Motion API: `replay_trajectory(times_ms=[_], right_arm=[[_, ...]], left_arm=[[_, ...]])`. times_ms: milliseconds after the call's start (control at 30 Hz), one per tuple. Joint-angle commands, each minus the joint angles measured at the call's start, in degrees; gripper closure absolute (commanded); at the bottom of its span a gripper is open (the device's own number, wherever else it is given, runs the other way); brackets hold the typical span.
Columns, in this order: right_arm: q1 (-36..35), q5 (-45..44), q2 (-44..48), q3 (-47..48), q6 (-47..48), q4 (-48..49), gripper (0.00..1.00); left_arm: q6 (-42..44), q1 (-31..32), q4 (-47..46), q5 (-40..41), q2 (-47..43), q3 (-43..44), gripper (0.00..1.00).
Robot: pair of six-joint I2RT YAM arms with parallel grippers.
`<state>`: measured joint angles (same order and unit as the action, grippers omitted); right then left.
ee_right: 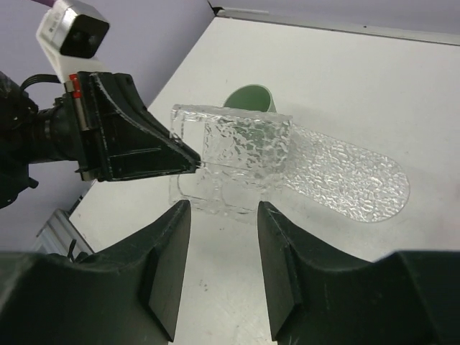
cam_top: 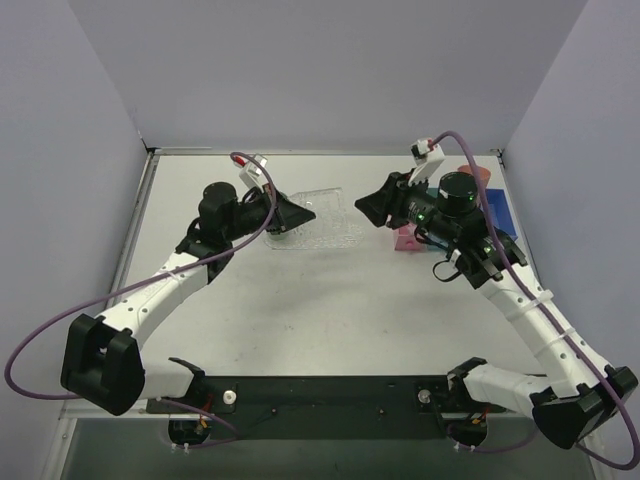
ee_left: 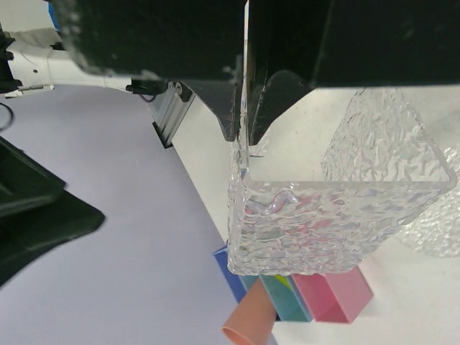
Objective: Prepare toiletry sets of a toothbrush and toothpaste on the tray
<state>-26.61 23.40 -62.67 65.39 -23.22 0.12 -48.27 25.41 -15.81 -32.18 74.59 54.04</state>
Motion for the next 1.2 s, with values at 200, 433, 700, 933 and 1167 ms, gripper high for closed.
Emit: replay_trajectory(times_ms=[200,433,700,933,1167], right_arm=[[-14.1,-15.3,-10.2,10.6,5.0,-15.2,0.65],[-15.2,-13.5,-15.4,12.0,2.8,-15.3,0.65],[-15.2,-12.2,-19.5,12.8,1.3,-13.5,0.64],[-15.2,-11.5,-21.9,12.6,-0.8,-11.1,0.65],[-15.2,-12.7,-23.1,11.5,-1.6,-9.4,0.69]], left_arm=[[-0.1,0.0,0.4,0.4,0.7,-0.3,1.00],[-0.7,0.0,-1.0,-0.1,0.5,-1.7,1.00],[-0.7,0.0,-1.2,-0.5,0.5,-1.9,1.00],[-0.7,0.0,-1.5,-0.7,0.6,-2.0,1.00],[-0.8,0.0,-1.7,-0.7,0.5,-2.2,1.00]])
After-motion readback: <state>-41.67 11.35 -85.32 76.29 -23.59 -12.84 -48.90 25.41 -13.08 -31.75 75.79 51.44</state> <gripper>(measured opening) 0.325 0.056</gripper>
